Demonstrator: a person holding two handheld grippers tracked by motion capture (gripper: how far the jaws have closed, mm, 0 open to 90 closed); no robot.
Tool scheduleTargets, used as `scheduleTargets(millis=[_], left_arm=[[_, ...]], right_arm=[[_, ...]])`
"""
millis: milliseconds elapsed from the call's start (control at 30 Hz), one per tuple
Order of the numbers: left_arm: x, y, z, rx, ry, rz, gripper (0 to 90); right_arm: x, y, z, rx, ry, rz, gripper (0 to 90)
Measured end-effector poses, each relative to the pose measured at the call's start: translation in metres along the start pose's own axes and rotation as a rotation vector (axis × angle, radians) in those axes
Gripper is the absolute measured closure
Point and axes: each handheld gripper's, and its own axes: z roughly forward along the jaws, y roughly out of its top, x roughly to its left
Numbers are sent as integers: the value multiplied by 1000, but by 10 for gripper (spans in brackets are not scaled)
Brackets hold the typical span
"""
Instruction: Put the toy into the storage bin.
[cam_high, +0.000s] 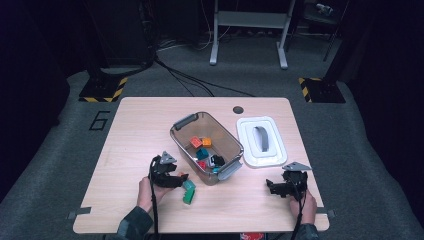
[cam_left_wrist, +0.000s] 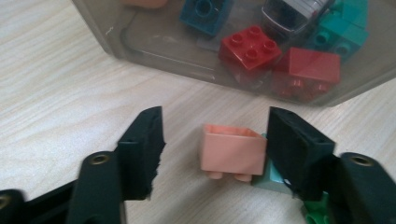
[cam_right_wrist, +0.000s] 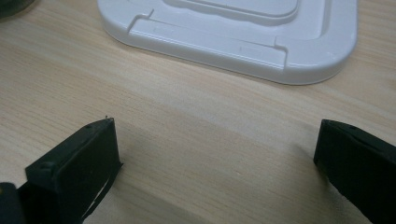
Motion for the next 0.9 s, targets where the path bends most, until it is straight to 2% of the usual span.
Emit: scheduleTargets(millis=[133, 200, 233, 400, 667, 767, 900], left_arm=[[3, -3, 1, 11, -11, 2, 525], [4, -5, 2, 22, -15, 4, 556], [4, -6, 3, 11, -14, 6, 570], [5, -6, 0, 11, -2, 22, 589], [12, -13, -10, -9, 1, -3, 591], [14, -15, -15, -34, 9, -9, 591], [21, -15, -22, -37, 11, -19, 591]], right_arm=[[0, 0, 0, 1, 2, -4, 0], [0, 0, 0, 1, 2, -3, 0], [0, 0, 0, 1, 2, -3, 0], [0, 0, 0, 1, 2, -4, 0], [0, 0, 0, 1, 2, -4, 0], [0, 0, 0, 1, 2, -3, 0], [0, 0, 0, 1, 2, -3, 0]])
